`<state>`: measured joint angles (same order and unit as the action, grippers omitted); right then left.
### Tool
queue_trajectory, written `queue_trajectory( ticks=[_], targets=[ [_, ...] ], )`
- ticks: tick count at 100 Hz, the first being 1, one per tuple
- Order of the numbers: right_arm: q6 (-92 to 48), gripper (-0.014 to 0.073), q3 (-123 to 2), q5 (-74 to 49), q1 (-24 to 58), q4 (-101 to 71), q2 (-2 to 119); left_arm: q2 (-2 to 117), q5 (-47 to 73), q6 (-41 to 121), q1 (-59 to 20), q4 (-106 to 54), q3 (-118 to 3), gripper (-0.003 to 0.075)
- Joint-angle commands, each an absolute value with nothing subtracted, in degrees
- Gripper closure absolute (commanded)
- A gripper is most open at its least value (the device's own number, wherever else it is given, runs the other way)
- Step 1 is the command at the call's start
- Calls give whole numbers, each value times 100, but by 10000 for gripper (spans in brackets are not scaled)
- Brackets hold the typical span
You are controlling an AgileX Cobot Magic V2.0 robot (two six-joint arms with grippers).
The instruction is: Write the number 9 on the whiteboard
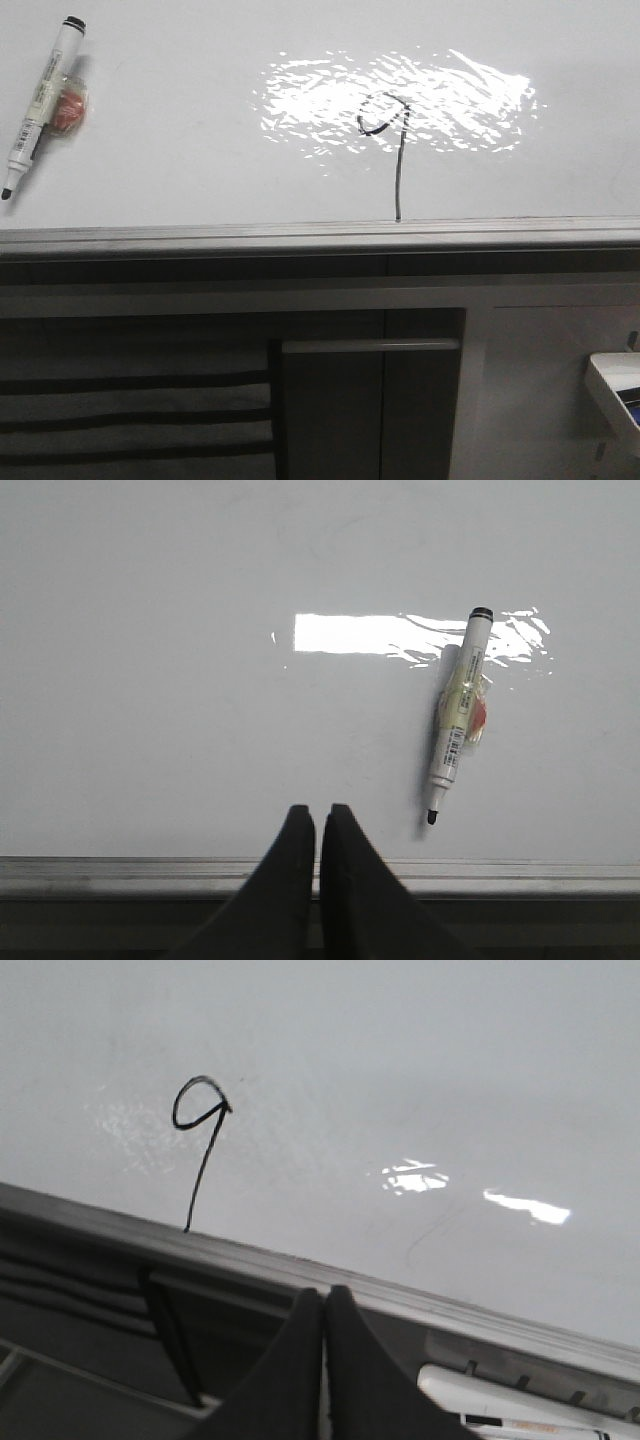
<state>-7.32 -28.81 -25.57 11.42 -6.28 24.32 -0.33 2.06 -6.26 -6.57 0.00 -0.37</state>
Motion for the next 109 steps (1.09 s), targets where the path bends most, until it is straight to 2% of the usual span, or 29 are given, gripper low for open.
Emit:
queue_trajectory(
  ticks=[1,24,45,109],
  targets=[
    [-760,666,-2559,-1648,818,-672,1993,-189,-259,-655,-693,-48,135,741],
    [-760,666,-820,0,233,-811,548,-189,-259,-655,-693,-48,135,741],
    [-760,666,175,383,233,-862,-99,-189,-259,-655,-693,-48,135,741],
    [-760,666,216,250,209,-862,-170,-189,-259,-655,-693,-48,135,741]
  ],
)
